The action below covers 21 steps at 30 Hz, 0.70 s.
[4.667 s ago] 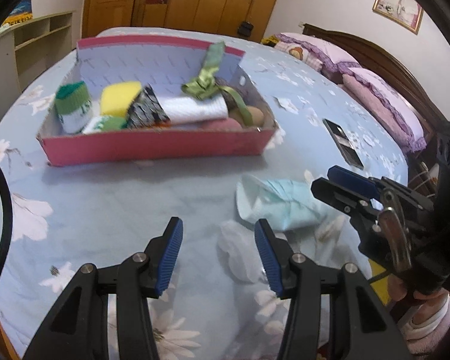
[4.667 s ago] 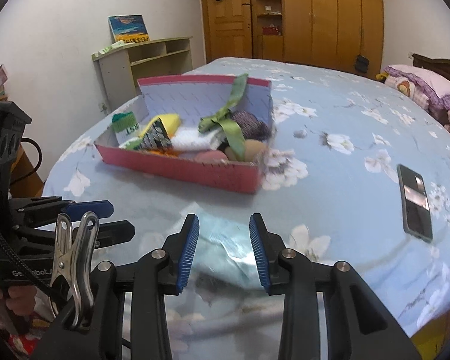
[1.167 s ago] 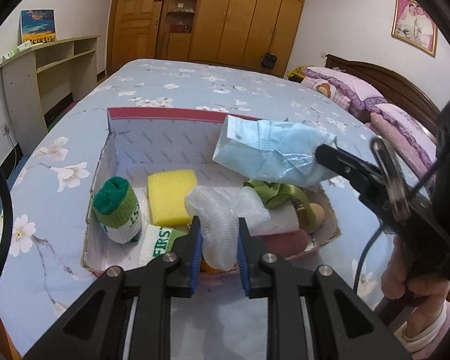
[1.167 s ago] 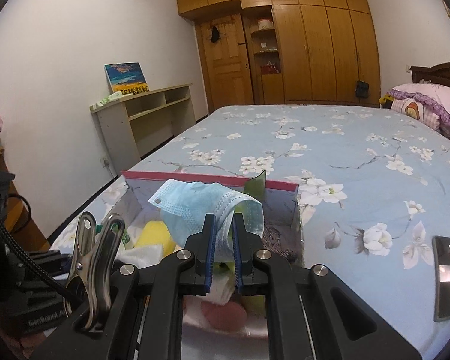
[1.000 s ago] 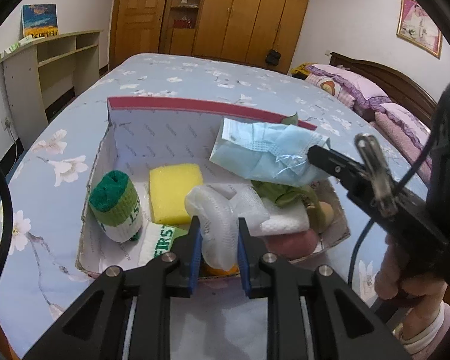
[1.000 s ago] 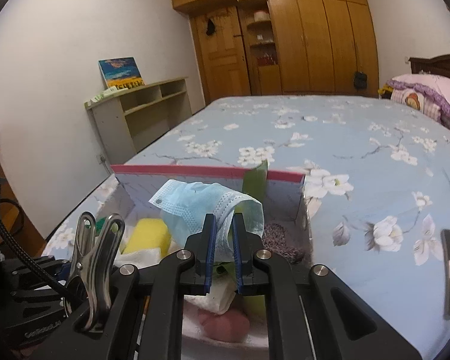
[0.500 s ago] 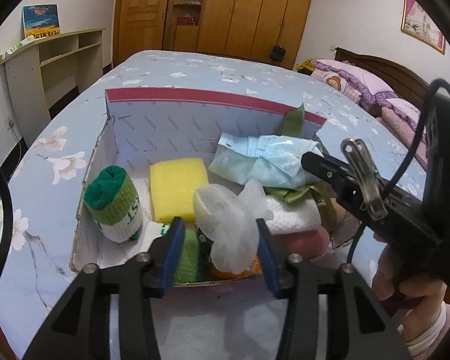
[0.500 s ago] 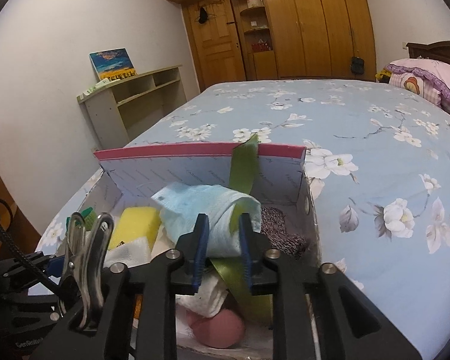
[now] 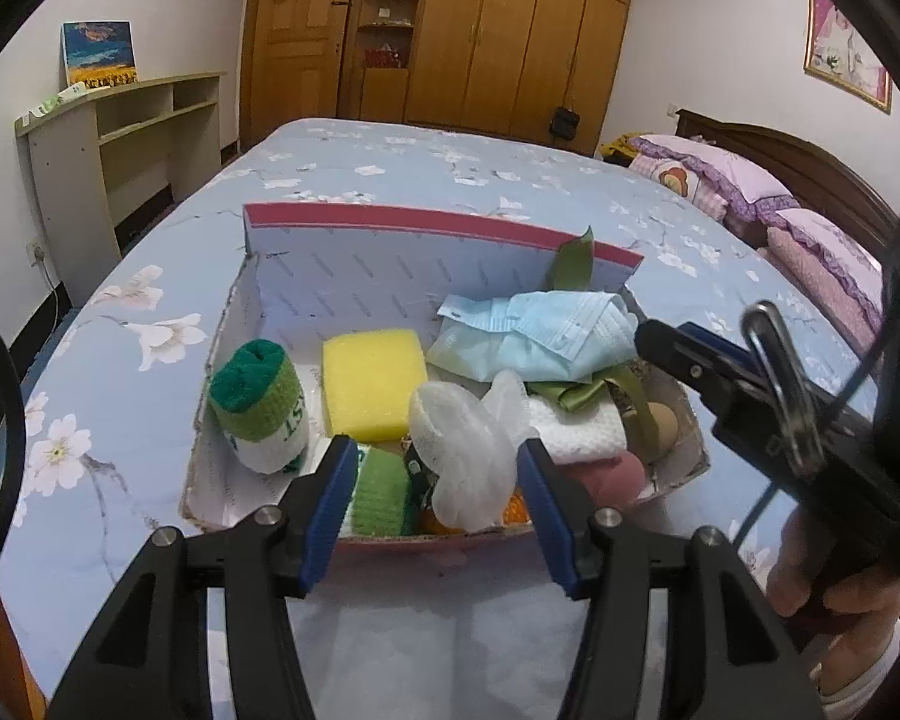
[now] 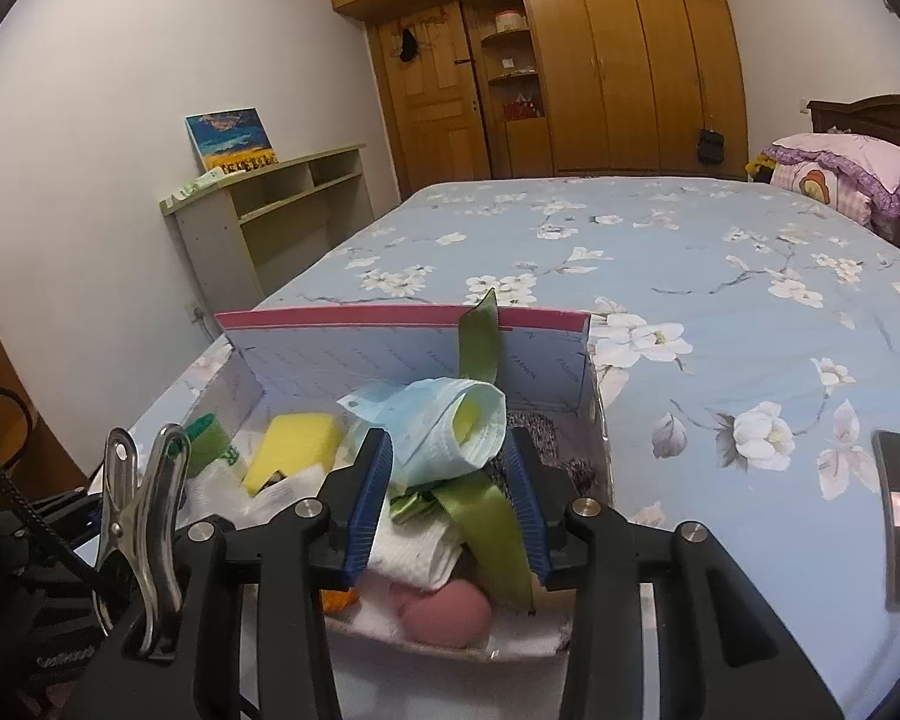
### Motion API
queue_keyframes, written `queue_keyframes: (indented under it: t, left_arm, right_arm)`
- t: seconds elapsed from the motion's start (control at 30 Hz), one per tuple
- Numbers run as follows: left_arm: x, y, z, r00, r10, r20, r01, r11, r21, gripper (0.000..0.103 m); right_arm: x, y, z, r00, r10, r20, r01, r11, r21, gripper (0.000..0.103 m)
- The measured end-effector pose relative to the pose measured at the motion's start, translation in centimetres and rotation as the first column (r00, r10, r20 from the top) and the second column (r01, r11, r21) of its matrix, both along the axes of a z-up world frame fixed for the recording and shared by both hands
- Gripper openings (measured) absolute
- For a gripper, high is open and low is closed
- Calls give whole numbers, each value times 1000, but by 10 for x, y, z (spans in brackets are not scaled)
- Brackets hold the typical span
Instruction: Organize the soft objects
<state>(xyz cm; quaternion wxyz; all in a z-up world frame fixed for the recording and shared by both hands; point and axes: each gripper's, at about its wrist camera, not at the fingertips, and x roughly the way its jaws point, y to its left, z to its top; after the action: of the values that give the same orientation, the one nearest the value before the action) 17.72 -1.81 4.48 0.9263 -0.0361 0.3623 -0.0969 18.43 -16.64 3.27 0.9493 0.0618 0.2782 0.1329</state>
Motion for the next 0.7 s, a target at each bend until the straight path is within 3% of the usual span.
queue_keyframes:
  t: [0.37,0.7]
  left_arm:
    - [-30,9,8,1000,24,18,-23,1000,-7,58]
    - [-55,12,-4,999,41,0,-41,999,10,58]
  right_arm:
    - [-45,5,7,1000,24,-14,-24,1000,-2,43]
    - [-81,13,-12,997,30,-77,-33,999,-34,45]
